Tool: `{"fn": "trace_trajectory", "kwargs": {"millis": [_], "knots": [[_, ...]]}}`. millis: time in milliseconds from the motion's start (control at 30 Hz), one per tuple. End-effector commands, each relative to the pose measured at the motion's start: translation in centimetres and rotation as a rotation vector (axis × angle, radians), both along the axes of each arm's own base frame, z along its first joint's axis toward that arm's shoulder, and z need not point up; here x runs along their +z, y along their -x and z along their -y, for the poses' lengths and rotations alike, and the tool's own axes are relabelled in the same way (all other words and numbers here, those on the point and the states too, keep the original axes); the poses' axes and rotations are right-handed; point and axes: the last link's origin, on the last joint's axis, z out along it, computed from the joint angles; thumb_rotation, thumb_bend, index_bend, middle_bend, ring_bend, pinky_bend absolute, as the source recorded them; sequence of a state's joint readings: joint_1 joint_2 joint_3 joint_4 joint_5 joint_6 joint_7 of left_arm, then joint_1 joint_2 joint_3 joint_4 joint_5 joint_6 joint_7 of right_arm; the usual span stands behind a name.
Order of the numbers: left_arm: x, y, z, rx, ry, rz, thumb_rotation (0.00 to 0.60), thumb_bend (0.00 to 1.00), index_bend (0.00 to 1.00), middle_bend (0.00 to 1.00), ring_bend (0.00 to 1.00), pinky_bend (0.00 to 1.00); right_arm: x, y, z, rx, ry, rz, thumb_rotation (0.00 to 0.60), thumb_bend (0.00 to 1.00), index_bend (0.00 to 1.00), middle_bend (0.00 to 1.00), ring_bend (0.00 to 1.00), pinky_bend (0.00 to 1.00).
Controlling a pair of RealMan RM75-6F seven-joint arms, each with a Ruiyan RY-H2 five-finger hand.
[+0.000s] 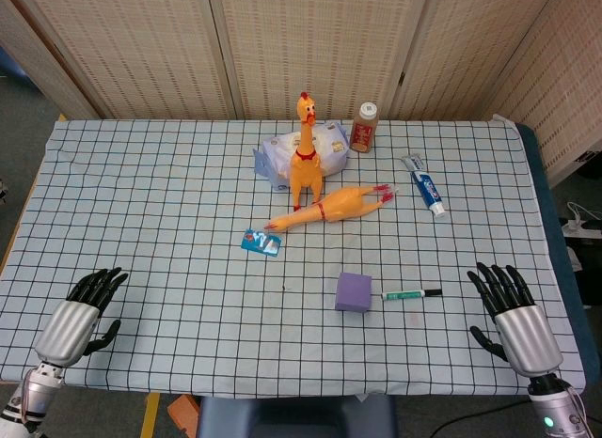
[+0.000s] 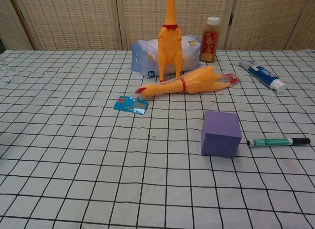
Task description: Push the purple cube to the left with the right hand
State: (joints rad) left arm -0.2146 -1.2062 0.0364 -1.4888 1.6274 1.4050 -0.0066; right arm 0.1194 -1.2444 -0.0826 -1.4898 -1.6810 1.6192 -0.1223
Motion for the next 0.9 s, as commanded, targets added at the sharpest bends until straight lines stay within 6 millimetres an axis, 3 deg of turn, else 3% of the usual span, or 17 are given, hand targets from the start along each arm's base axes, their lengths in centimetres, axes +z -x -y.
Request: {"fn": "trace_trajectory", "kwargs": {"millis": [33, 200, 333, 467, 600, 900], "knots": [[0.1, 0.2, -0.1, 0.018, -0.005, -0.003, 0.6, 0.44, 0.0, 0.0, 0.0, 0.11, -0.4, -0.1, 0.2, -0.002, -0.007, -0.006, 0.6, 0.13, 0.0, 0.0, 0.0, 0.04], [0.2, 0.2, -0.2, 0.018, 0.002, 0.012, 0.6, 0.44, 0.0, 0.0, 0.0, 0.11, -2.4, -0.4, 1.1, -0.007, -0.06, -0.02, 0.6, 0.13, 0.0, 0.0, 0.0, 0.05], [0.4, 0.3, -0.3, 0.031, 0.013, 0.024, 0.6, 0.44, 0.0, 0.0, 0.0, 0.12, -4.6, -1.6, 3.1, 0.022, -0.131, -0.077, 0.6, 0.13, 0.0, 0.0, 0.0, 0.12], [0.7, 0.3, -0.2, 0.035, 0.024, 0.053, 0.6, 0.44, 0.0, 0.0, 0.0, 0.12, -6.9, -3.2, 5.6, 0.059, -0.134, -0.148, 0.6, 0.13, 0.15, 0.11, 0.01, 0.2], [0.9, 0.4, -0.2, 0.041, 0.03, 0.062, 0.6, 0.44, 0.0, 0.0, 0.0, 0.12, -9.2, -4.2, 7.6, 0.047, -0.166, -0.166, 0.6, 0.15, 0.34, 0.25, 0.08, 0.24], [1.1, 0.6, -0.4, 0.052, 0.044, 0.069, 0.6, 0.44, 0.0, 0.0, 0.0, 0.12, -13.0, -4.2, 9.7, 0.001, -0.229, -0.226, 0.6, 0.19, 0.43, 0.31, 0.13, 0.26]]}}
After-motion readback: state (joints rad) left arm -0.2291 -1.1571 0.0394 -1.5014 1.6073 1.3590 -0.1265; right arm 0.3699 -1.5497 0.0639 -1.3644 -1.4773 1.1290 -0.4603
